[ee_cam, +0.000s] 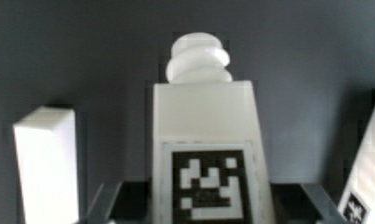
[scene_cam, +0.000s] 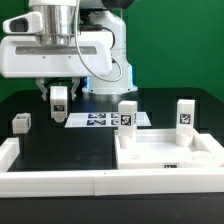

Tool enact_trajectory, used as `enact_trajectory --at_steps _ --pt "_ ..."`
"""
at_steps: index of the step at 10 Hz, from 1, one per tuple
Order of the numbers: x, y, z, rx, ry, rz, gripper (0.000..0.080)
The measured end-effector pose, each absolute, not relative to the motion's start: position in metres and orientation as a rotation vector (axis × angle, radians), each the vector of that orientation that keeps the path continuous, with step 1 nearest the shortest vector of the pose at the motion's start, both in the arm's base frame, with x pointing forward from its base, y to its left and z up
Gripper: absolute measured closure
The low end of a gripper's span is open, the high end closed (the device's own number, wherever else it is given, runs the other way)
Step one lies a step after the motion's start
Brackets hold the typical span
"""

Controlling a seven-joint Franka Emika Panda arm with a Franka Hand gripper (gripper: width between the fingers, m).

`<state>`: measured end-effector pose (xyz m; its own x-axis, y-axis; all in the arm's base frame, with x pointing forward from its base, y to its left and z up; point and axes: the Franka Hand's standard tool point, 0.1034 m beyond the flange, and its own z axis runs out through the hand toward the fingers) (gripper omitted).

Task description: Assemble square table

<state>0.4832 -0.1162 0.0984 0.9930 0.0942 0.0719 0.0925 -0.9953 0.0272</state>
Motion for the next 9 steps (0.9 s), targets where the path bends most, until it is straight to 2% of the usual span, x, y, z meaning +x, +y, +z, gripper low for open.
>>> enact_trajectory --at_steps 2,3,6,7,9 --pt "0.503 -0.125 0.111 3.059 0.167 0.296 0.0509" --pt "0.499 -0.135 0.111 3.004 0.180 0.381 0.0509" --pt "0.493 -0.133 0.106 3.005 0.163 0.376 0.0509" --pt "0.485 -0.125 0.099 3.022 0.117 0.361 0.0509" --pt "0.507 -0.094 0.104 3.071 0.090 0.363 0.0509"
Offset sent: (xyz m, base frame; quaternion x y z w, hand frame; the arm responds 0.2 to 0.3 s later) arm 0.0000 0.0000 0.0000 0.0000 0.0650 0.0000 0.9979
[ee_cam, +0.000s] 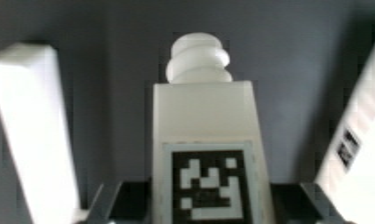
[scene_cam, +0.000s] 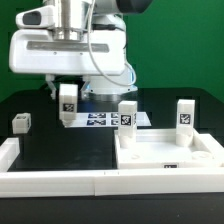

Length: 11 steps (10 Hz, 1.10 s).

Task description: Assemble square table

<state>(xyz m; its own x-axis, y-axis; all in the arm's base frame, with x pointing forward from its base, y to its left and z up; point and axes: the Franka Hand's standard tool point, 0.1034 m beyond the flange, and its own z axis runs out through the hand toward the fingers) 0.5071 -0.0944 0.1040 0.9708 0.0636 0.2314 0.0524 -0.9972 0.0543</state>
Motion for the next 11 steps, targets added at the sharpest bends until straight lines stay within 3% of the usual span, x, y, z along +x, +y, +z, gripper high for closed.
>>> enact_trajectory --at_steps 4,9,11 --pt "0.562 -0.044 0.137 3.166 -0.050 0.358 0.0509" --pt "0.559 -0.044 0.134 3.165 -0.047 0.352 0.0509" --pt "0.564 -0.019 0.130 3.183 -0.050 0.349 0.0509"
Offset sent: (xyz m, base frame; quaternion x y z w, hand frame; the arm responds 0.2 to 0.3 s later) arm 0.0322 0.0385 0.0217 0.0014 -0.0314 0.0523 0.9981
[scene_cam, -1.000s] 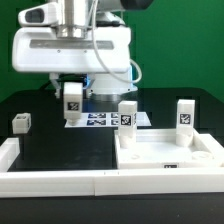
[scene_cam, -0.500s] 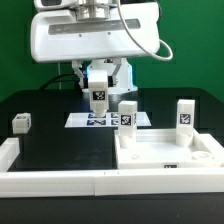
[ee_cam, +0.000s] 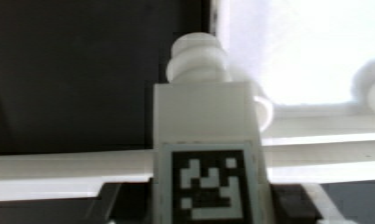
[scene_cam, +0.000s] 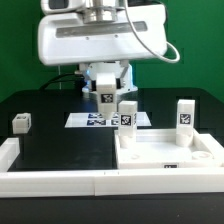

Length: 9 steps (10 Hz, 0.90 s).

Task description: Assemble square table

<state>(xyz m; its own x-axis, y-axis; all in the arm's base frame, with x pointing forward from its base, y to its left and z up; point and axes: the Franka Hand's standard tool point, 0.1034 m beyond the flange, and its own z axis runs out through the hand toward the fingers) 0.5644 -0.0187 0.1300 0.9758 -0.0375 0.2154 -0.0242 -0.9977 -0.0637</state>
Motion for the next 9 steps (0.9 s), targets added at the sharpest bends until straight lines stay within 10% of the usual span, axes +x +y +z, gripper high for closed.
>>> enact_trajectory --at_steps 4,9 --pt "0.594 0.035 0.127 -3.030 0.059 -0.379 0.0509" --pt "0.598 0.019 0.128 -3.055 0.064 -0.716 0.0509"
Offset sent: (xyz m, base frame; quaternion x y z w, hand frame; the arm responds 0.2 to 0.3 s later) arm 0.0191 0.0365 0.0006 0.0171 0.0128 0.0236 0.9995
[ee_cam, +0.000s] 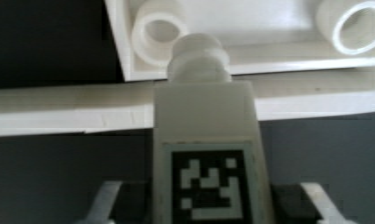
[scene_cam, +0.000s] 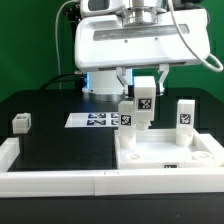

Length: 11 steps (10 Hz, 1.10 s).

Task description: Assemble square table

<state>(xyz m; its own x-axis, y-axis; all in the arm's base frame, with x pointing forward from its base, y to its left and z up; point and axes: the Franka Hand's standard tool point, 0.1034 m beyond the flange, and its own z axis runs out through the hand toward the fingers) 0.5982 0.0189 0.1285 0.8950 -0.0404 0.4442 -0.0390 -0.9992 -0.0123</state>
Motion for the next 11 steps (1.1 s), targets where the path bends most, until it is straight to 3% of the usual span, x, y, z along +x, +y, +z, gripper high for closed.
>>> enact_trajectory --at_steps 2,6,11 --pt "0.590 0.040 0.116 -3.034 0.103 -0.739 0.0509" --pt "0.610 0.081 0.118 -2.985 0.099 -0.771 0.0509" --pt "0.612 0.083 0.116 -2.980 0.100 -0.789 0.0509"
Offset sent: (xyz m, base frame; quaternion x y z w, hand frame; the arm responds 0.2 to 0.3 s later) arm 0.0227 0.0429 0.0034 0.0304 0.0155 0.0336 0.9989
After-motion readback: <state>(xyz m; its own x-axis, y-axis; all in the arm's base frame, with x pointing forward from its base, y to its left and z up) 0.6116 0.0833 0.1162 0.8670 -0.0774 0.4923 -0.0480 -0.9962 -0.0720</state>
